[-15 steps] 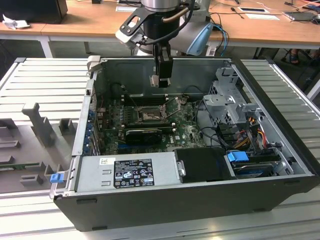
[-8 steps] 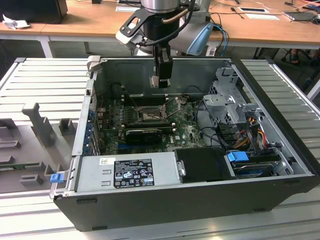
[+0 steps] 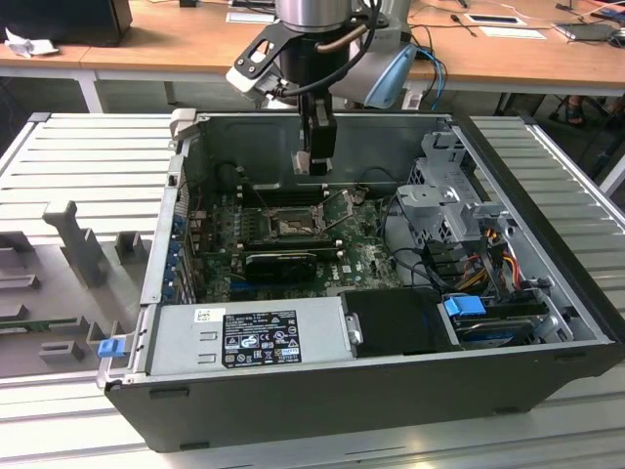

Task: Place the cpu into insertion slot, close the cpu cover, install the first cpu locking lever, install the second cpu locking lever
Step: 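Place the cpu into insertion slot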

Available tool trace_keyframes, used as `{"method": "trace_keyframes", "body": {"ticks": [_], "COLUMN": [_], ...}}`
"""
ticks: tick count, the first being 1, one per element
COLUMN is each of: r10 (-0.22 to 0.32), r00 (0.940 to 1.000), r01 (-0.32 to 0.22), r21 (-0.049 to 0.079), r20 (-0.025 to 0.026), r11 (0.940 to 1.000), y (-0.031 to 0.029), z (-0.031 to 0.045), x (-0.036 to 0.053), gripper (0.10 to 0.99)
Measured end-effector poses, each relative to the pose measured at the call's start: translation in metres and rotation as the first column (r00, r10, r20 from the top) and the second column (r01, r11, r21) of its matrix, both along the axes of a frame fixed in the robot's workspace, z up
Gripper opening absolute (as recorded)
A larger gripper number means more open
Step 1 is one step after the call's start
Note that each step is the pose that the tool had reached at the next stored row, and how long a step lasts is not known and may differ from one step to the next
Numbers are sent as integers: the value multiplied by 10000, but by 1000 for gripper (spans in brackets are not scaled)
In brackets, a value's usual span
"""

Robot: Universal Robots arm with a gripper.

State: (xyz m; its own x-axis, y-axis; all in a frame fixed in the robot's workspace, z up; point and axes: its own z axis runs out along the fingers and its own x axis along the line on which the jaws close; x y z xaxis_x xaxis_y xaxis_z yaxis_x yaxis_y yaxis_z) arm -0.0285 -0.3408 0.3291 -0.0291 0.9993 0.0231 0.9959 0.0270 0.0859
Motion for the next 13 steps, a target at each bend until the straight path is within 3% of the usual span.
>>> {"method": "trace_keyframes", "body": {"ticks": [13], "r10": [2], "r00": [10000], "r01": [-2], "r21": [-5], "r20": [16], "r11": [10000], "y": [0], "z": [-334], "x": [-4], "gripper": [529]}}
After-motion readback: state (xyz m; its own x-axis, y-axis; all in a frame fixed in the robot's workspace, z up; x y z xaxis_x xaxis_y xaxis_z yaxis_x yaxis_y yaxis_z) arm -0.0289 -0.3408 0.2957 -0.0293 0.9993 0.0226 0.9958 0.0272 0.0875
